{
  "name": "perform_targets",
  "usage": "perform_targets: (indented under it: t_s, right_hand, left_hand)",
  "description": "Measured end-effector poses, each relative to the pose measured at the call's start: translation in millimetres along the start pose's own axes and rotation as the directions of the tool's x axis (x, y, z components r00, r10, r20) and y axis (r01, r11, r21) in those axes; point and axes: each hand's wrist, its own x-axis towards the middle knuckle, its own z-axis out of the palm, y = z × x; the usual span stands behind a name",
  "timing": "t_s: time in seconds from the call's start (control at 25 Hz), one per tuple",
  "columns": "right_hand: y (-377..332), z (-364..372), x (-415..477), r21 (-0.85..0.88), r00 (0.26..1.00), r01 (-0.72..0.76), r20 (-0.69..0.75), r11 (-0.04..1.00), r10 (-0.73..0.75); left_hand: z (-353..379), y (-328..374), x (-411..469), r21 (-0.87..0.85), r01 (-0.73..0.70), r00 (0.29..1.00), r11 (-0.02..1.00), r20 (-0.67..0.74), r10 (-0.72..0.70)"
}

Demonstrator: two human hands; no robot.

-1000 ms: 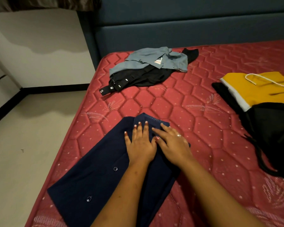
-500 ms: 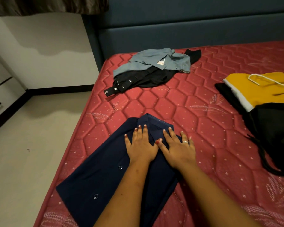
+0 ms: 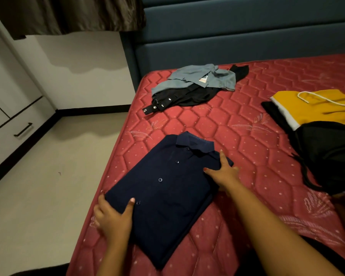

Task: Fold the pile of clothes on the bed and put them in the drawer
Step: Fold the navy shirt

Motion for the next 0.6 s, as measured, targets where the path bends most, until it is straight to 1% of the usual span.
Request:
perform_targets:
  t_s: [0.04, 0.08, 0.16, 0.2, 0.28, 0.36, 0.44, 0.48, 0.52, 0.6]
  right_hand:
    - [1.1, 4.9, -6.1, 0.064, 1.0, 0.001, 0.026, 0.998, -0.002]
    - [2.1, 9.6, -11.5, 0.124, 0.998, 0.01, 0.055, 0.992, -0.017]
    - [2.6, 17.1, -19.1, 0.249, 0.989, 0.05, 0.121, 0.967, -0.082]
    - [1.9, 20.0, -22.5, 0.293, 0.98, 0.066, 0.162, 0.954, -0.117]
    - [-0.5, 24.0, -27.4, 0.358, 0.959, 0.084, 0.224, 0.93, -0.173]
    - [-3.7, 29.5, -29.4, 0.412, 0.96, 0.07, 0.22, 0.908, -0.174]
    - [-8.7, 33.2, -32.8, 0.39, 0.968, 0.078, 0.19, 0.917, -0.163]
    - [-10.2, 34.6, -32.5, 0.349, 0.968, 0.097, 0.183, 0.932, -0.169]
    - [-10.4, 35.7, -30.9, 0.322, 0.964, 0.126, 0.183, 0.938, -0.192]
    - [-12.3, 34.8, -29.8, 0.388, 0.943, 0.175, 0.198, 0.905, -0.267]
  left_hand:
    - [1.1, 0.1, -8.7, -0.081, 0.042, 0.999, 0.996, 0.01, -0.041]
    - [1.6, 1.4, -15.5, -0.183, 0.06, 0.998, 0.981, 0.044, -0.053]
    - [-2.8, 6.8, -25.0, -0.362, 0.121, 0.984, 0.924, 0.167, -0.063]
    - [-6.8, 11.0, -28.9, -0.412, 0.164, 0.968, 0.896, 0.242, -0.066]
    - [-13.6, 18.7, -35.5, -0.456, 0.23, 0.946, 0.86, 0.314, -0.086]
    - [-16.2, 25.9, -43.0, -0.504, 0.303, 0.922, 0.809, 0.37, -0.115]
    - [-17.9, 32.9, -48.3, -0.555, 0.409, 0.874, 0.725, 0.466, -0.137]
    - [-17.6, 35.2, -48.1, -0.569, 0.438, 0.862, 0.696, 0.486, -0.145]
    - [-17.8, 38.1, -47.0, -0.576, 0.438, 0.862, 0.69, 0.487, -0.141]
    - [-21.3, 49.1, -43.9, -0.592, 0.398, 0.874, 0.701, 0.476, -0.095]
